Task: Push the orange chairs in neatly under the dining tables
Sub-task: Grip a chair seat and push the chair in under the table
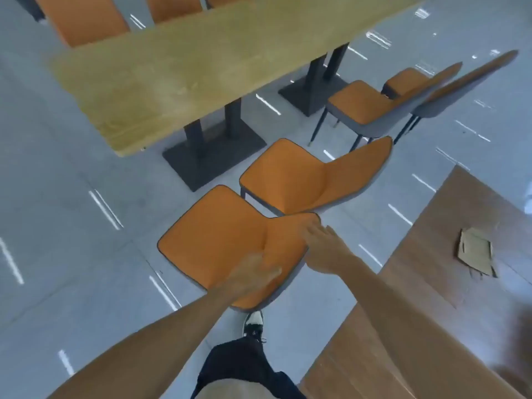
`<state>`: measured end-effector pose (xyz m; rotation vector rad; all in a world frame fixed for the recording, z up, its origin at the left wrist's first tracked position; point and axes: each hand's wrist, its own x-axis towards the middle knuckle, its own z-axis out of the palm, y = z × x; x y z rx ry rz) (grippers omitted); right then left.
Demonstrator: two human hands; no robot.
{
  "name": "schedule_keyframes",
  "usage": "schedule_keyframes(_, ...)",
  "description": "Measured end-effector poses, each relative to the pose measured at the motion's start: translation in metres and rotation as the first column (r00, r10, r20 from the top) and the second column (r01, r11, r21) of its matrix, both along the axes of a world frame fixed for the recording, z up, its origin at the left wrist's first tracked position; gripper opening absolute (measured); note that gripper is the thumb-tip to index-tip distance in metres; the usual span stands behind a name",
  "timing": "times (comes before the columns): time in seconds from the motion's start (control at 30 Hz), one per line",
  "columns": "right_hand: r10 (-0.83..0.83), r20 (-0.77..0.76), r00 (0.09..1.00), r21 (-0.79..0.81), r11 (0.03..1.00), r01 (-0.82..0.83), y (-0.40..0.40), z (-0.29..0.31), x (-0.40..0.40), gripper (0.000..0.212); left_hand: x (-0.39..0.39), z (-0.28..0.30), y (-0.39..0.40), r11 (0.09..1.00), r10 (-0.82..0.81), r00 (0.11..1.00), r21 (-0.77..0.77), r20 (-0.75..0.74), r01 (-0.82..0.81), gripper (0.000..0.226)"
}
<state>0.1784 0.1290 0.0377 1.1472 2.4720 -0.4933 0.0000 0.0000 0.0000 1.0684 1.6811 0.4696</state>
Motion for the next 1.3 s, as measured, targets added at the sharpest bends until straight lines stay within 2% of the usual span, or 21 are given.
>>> schedule_keyframes(0.1, 0.215, 0.127, 0.968, 0.003, 0.976, -0.217, 0.013, -0.015, 0.006, 0.043, 0.019, -0.009, -0.003, 0.988, -0.022, 1.000, -0.154, 0.017, 0.025, 0.083)
schedule_keyframes(0.13, 0.264, 0.163, 0.951, 0.008, 0.963, -0.268, 0.017, -0.020, 0.008, 0.042, 0.026, -0.009, -0.006, 0.983, -0.008, 1.000, -0.181, 0.026, 0.012, 0.082)
schedule_keyframes(0.17, 0.307, 0.181, 0.934, 0.026, 0.948, -0.316, 0.022, -0.029, 0.009, 0.043, 0.033, -0.012, -0.009, 0.985, 0.008, 1.000, -0.171, 0.007, -0.006, 0.069)
schedule_keyframes(0.23, 0.376, 0.180, 0.909, 0.090, 0.914, -0.396, 0.027, -0.042, 0.008, 0.038, 0.047, -0.017, -0.016, 0.993, 0.034, 0.991, -0.108, -0.127, -0.047, 0.039)
schedule_keyframes(0.3, 0.428, 0.160, 0.889, 0.154, 0.879, -0.451, 0.034, -0.048, 0.006, 0.018, 0.060, -0.017, -0.020, 0.996, 0.030, 0.964, -0.077, -0.263, -0.052, 0.031)
schedule_keyframes(0.33, 0.441, 0.146, 0.886, 0.178, 0.869, -0.462, 0.038, -0.050, 0.005, 0.017, 0.066, -0.019, -0.021, 0.995, 0.035, 0.953, -0.081, -0.300, -0.061, 0.038)
schedule_keyframes(0.43, 0.481, 0.095, 0.871, 0.198, 0.849, -0.491, 0.043, -0.053, 0.011, 0.020, 0.086, -0.026, -0.024, 0.985, 0.118, 0.925, -0.076, -0.361, -0.155, 0.055)
schedule_keyframes(0.5, 0.515, 0.033, 0.856, 0.227, 0.831, -0.509, 0.041, -0.058, 0.022, 0.023, 0.099, -0.026, -0.029, 0.972, 0.181, 0.897, -0.067, -0.404, -0.227, 0.057)
schedule_keyframes(0.67, 0.514, -0.207, 0.832, 0.194, 0.855, -0.481, 0.031, -0.073, 0.060, 0.029, 0.123, -0.022, -0.041, 0.941, 0.276, 0.808, -0.026, -0.520, -0.338, 0.054)
schedule_keyframes(0.73, 0.515, -0.250, 0.820, 0.149, 0.857, -0.493, 0.039, -0.076, 0.070, 0.053, 0.130, -0.025, -0.035, 0.911, 0.334, 0.756, -0.014, -0.563, -0.413, 0.057)
schedule_keyframes(0.8, 0.518, -0.227, 0.824, 0.074, 0.853, -0.516, 0.048, -0.073, 0.070, 0.076, 0.132, -0.033, -0.028, 0.876, 0.394, 0.678, 0.029, -0.620, -0.482, 0.056)
schedule_keyframes(0.9, 0.525, -0.228, 0.820, 0.039, 0.847, -0.531, 0.057, -0.074, 0.061, 0.093, 0.129, -0.043, -0.024, 0.856, 0.422, 0.580, 0.097, -0.696, -0.507, 0.049)
schedule_keyframes(1.03, 0.576, -0.388, 0.720, 0.222, 0.816, -0.533, 0.067, -0.101, 0.054, 0.082, 0.120, -0.056, -0.018, 0.874, 0.410, 0.537, 0.151, -0.737, -0.461, 0.044)
schedule_keyframes(1.13, 0.606, -0.445, 0.660, 0.277, 0.793, -0.542, 0.077, -0.109, 0.044, 0.077, 0.110, -0.061, -0.009, 0.877, 0.424, 0.547, 0.177, -0.722, -0.446, 0.040)
schedule_keyframes(1.2, 0.614, -0.452, 0.647, 0.297, 0.787, -0.540, 0.085, -0.110, 0.031, 0.076, 0.097, -0.062, -0.002, 0.874, 0.439, 0.559, 0.191, -0.704, -0.446, 0.039)
schedule_keyframes(1.3, 0.582, -0.431, 0.689, 0.264, 0.812, -0.521, 0.093, -0.108, -0.004, 0.077, 0.060, -0.058, 0.010, 0.871, 0.434, 0.558, 0.173, -0.707, -0.459, 0.043)
